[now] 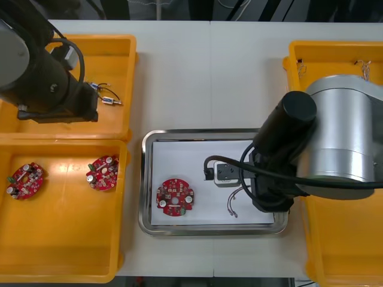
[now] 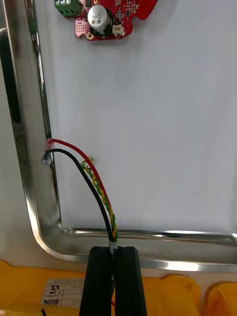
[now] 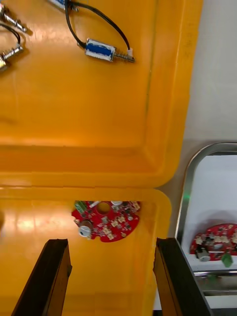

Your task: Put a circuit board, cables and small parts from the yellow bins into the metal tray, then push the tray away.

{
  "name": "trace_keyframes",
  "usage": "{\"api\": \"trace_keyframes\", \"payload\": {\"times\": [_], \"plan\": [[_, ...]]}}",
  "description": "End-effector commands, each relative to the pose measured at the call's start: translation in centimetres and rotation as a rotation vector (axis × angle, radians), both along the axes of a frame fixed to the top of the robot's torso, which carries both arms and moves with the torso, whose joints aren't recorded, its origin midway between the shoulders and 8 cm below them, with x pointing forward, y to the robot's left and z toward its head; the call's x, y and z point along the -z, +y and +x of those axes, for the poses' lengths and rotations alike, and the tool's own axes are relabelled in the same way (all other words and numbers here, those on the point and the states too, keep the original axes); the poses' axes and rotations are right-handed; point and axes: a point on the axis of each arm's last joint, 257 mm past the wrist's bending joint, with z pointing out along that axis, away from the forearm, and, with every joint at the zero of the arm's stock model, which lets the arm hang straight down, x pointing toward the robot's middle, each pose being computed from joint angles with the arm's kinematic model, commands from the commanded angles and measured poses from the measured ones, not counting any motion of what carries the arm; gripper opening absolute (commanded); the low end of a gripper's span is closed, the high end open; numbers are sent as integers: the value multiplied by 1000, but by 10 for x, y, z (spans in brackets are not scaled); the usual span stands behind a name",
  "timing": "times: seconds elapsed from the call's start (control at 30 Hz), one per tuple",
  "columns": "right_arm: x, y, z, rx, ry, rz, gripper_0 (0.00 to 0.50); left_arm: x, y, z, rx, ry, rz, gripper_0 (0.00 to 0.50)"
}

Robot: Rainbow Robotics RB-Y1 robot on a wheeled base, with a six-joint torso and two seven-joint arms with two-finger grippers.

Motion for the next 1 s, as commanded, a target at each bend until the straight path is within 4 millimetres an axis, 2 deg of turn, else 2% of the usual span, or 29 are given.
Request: {"api": "trace_keyframes", "payload": {"times": [0.03, 0.4, 0.53, 0.9, 1.0], "plan": [[12, 17, 5, -6, 7, -7, 0, -18, 42, 14, -11, -30, 66, 500], [52, 18, 20, 30, -36, -91, 0, -19, 86, 40, 107, -29, 135, 500], [64, 17, 19, 53, -24, -89, 0, -14, 94, 51, 171, -35, 149, 500], [76, 44, 17, 69, -52, -30, 0, -6, 104, 80, 374, -93, 216, 500], [80, 45, 16, 73, -55, -25, 0, -7, 107, 83, 400, -92, 230, 500]]}}
